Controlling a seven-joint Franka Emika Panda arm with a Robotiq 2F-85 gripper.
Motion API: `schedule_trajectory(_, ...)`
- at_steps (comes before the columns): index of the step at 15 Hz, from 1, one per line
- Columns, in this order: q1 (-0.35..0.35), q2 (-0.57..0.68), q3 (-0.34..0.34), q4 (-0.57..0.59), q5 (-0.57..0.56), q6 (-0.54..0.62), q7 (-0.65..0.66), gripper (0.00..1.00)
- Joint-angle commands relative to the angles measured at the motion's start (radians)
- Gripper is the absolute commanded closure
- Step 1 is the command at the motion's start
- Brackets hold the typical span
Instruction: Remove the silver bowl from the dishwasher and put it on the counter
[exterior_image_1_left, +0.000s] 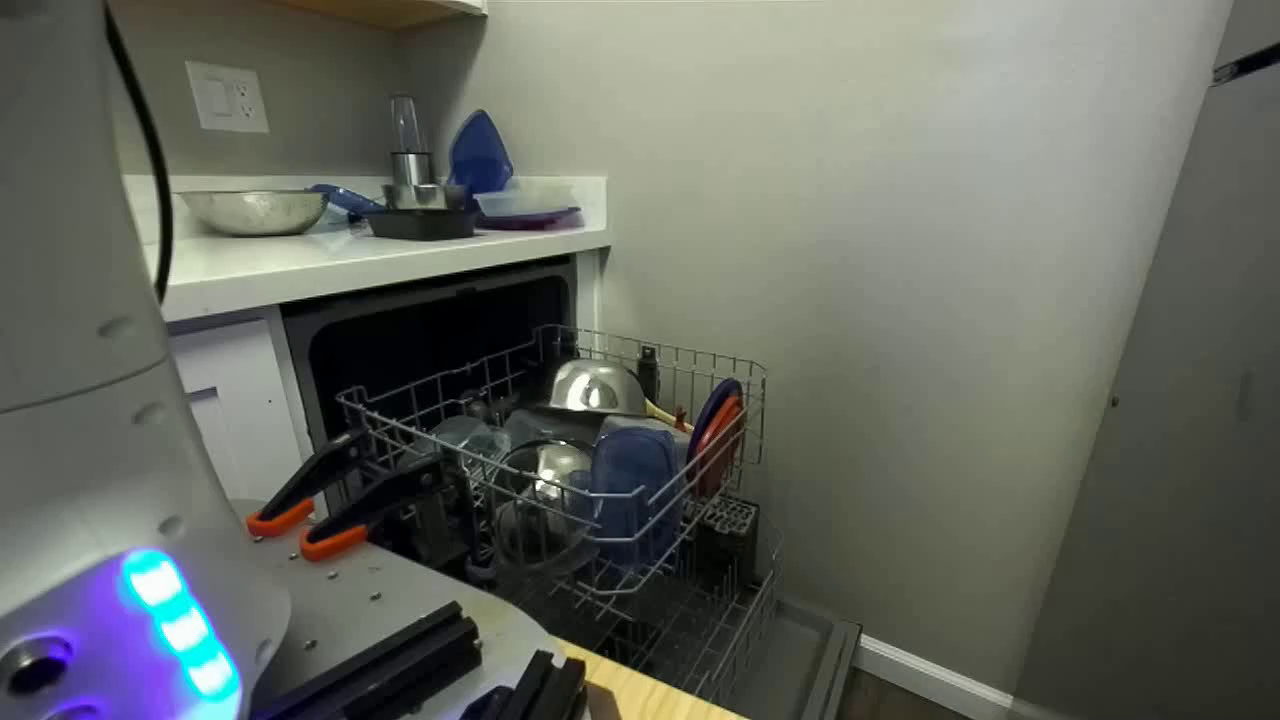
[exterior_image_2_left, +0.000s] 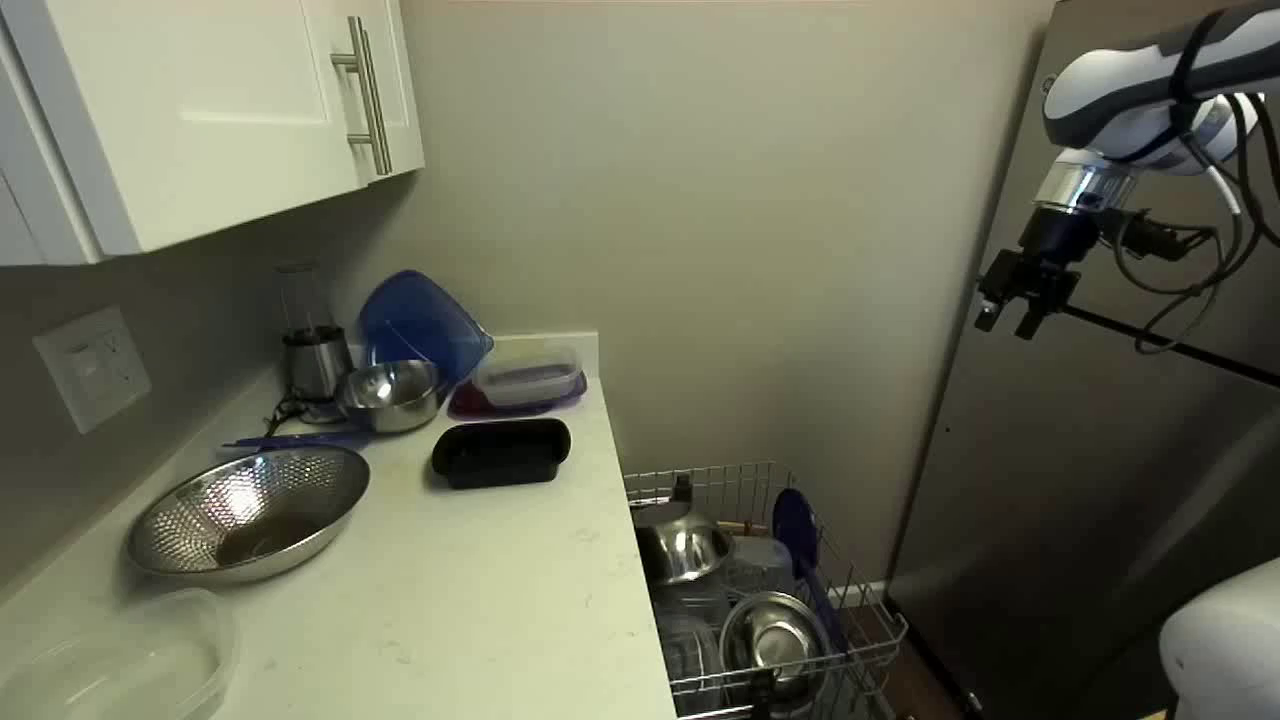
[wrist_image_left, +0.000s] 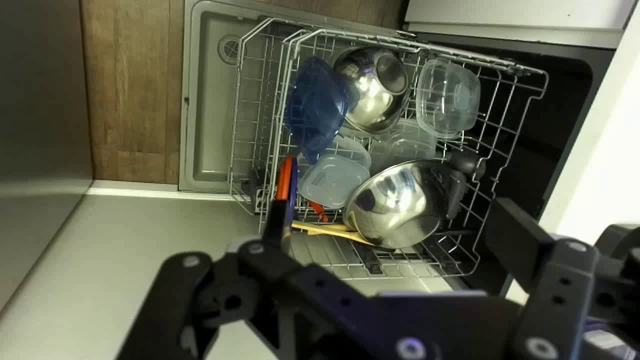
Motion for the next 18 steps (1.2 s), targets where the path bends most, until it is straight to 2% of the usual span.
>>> schedule_trajectory(1,-0.039,0.007,0.032,0.003,0.013,-0.004,-0.012,0.00)
schedule_trajectory(5,-0.039,0.007,0.032,0.003,0.013,-0.004,-0.012,0.00)
schedule_trajectory(13,0.014,0.084,0.149,0.135,0.018,0.024,-0.031,0.00)
schedule_trajectory(15,0.025,0.107,0.183,0.129,0.017,0.070,-0.018,0.00)
schedule_trajectory(18,0.027,0.145,0.238,0.074,-0.030,0.245,0.011,0.00)
